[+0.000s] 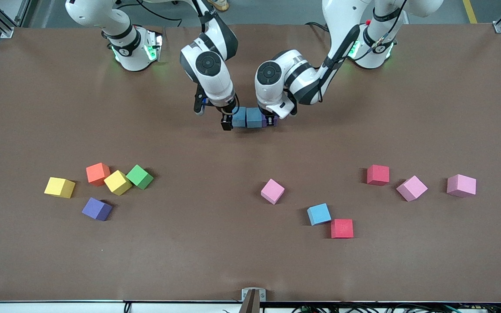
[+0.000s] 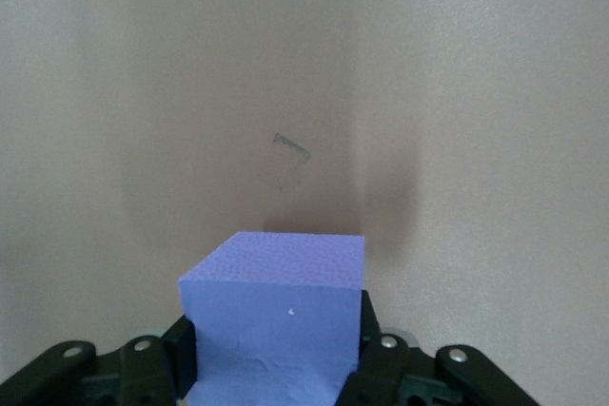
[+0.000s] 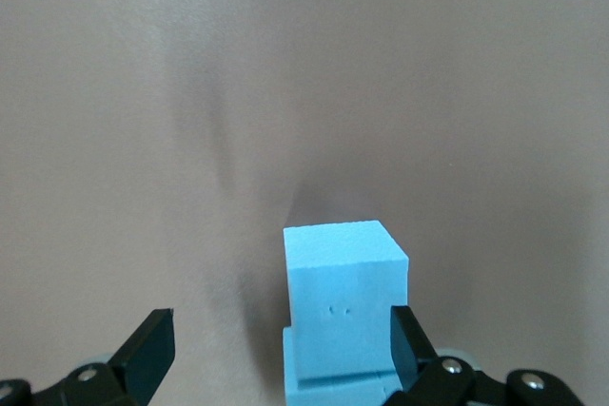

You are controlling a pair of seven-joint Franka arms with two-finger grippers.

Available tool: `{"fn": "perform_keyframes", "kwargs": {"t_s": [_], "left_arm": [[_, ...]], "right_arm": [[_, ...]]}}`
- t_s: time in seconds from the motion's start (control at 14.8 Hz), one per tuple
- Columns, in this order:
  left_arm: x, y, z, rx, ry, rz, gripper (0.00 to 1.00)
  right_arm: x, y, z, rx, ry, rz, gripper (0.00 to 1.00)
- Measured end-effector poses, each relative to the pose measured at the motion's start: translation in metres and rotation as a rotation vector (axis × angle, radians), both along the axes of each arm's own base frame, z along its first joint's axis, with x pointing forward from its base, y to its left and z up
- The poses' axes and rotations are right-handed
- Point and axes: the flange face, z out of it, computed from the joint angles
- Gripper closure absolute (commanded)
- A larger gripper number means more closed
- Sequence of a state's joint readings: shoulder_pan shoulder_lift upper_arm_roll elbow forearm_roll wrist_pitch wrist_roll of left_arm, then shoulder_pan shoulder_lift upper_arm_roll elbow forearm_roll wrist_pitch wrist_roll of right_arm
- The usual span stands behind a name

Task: Arrange 11 blocks into digit 3
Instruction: 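Lower the blue cube beside the other blue cube, open the right gripper, then place the purple cube at the blue row's end with the left gripper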

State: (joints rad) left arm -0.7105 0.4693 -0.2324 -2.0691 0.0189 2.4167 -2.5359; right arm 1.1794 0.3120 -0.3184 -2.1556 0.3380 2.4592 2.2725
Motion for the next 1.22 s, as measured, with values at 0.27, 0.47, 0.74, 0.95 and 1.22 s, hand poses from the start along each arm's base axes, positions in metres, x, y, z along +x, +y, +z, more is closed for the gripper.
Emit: {"fn": "perform_keyframes", "kwargs": {"t_s": [0.27, 0.47, 0.74, 0.95, 1.22], "left_arm": [[-0.002, 0.001, -0.007, 0.008, 0.009, -0.002, 0.78], [-0.002, -0.001, -0.007, 0.007, 0.009, -0.005, 0.78], [-0.005, -0.004, -0.007, 0.006, 0.008, -0.011, 0.78], [-0.006, -0.005, -0.007, 0.005, 0.008, -0.013, 0.78], [-0.003, -0.009, -0.007, -0.001, 0.006, -0.012, 0.76]], "right_arm": [[0.028, -0.022, 0.032, -0.002, 0.051, 0.256, 0.0], [0.07, -0.054, 0.051, 0.039, 0.034, 0.519, 0.0], [0.114, -0.111, 0.053, 0.093, -0.018, 0.902, 0.0], [0.14, -0.154, 0.054, 0.107, -0.052, 1.065, 0.0], [0.172, -0.203, 0.061, 0.014, -0.093, 1.154, 0.0]]}}
